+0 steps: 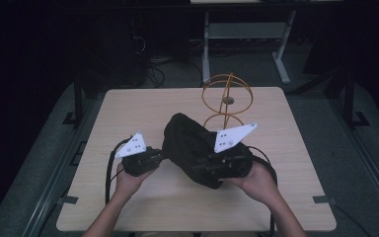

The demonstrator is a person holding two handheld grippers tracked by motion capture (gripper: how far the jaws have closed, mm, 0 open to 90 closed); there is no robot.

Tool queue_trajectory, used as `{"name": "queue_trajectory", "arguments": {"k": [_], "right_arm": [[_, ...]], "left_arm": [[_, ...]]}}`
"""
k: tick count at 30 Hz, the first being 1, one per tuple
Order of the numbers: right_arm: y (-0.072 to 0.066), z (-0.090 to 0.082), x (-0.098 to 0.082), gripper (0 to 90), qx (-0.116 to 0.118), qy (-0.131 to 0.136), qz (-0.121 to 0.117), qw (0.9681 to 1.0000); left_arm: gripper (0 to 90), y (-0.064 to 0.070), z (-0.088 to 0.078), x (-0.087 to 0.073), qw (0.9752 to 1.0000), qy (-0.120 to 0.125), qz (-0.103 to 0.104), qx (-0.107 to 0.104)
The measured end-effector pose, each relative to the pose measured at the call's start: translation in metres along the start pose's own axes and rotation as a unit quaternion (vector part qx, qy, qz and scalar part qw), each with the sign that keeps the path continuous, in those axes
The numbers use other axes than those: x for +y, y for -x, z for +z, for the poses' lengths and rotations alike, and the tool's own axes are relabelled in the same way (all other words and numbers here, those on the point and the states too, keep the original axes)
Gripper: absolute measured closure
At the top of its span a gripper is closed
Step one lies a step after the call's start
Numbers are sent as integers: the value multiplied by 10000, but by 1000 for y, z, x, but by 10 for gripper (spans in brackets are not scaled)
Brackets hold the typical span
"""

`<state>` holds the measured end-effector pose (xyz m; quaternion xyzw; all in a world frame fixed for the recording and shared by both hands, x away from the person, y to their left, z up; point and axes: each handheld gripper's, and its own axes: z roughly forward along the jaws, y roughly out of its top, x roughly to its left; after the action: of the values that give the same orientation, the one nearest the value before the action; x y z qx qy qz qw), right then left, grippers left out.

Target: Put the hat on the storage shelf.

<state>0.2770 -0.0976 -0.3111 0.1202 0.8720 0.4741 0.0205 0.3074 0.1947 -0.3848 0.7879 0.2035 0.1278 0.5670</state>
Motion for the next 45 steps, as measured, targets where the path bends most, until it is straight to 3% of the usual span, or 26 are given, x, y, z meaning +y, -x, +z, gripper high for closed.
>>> {"name": "queue_trajectory", "arguments": {"k": [8,15,22,25,30,32,38,39,40,45], "right_arm": [[5,-10,-2,775,83,277,140,9995],[10,-21,-5,765,125,704,270,9971],[13,-27,-9,727,127,875,323,9956],[17,-30,-16,624,-16,939,453,9945],[21,-37,-28,504,-167,990,615,9930],[23,-41,-42,438,-203,949,755,9924],[24,-49,-72,384,-585,728,909,9915],[24,-51,-76,371,-638,702,968,9908],[24,-57,-89,357,-750,748,1130,9879],[24,-66,-108,328,-966,745,1229,9849]], "left_arm": [[874,0,-13,25,9999,-139,93,34],[876,1,-22,57,9997,-35,187,141],[877,0,-24,84,9995,-25,287,134],[878,-1,-22,99,9991,-64,379,202],[878,-3,-19,102,9989,-126,363,254],[878,-5,-19,102,9988,-166,363,300],[878,-17,-19,106,9991,-59,226,356],[878,-20,-18,108,9992,-29,193,346],[879,-23,-18,110,9993,-11,155,337],[879,-31,-14,119,9994,-46,105,325]]}}
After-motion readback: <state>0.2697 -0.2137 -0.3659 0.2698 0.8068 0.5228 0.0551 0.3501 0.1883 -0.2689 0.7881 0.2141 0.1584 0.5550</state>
